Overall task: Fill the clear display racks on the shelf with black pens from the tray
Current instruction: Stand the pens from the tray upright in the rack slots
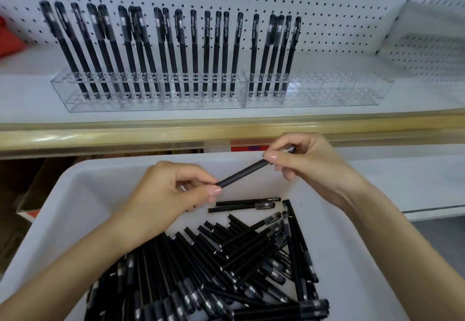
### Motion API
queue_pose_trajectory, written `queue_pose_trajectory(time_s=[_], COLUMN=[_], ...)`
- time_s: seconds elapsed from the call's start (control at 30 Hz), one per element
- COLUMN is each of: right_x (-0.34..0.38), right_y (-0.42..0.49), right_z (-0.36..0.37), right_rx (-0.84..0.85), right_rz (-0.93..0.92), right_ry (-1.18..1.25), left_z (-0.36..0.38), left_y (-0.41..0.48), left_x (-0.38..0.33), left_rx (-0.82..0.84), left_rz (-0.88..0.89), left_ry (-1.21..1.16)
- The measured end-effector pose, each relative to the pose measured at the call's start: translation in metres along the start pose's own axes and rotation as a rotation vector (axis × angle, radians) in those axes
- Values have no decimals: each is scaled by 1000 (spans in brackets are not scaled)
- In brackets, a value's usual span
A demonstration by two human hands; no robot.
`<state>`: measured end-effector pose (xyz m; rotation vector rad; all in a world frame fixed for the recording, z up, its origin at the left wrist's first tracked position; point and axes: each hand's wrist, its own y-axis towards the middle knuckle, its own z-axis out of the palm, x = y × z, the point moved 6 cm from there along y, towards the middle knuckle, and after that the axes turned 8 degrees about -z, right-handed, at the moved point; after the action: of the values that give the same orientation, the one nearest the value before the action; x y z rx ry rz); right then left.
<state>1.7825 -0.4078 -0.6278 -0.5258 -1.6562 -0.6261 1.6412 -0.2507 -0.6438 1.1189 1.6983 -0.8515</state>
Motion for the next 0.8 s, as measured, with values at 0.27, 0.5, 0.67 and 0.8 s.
queue_pose_trajectory(time_s=[0.27,0.5,0.67,0.8], right_x=[48,111,139,128], right_y=[25,36,64,92], right_z=[-42,-98,-143,-155], right_rx=[-121,-194,-366,-409], right_rz=[-66,-227,-312,-266], right_ry=[274,-107,-285,-368], left_z=[34,38,39,41], left_y=[35,71,86,97], left_x=[-63,-97,-111,-113], left_rx=[84,-105,-200,-274], left_rz=[63,275,335,359], left_ry=[-180,334,758,823])
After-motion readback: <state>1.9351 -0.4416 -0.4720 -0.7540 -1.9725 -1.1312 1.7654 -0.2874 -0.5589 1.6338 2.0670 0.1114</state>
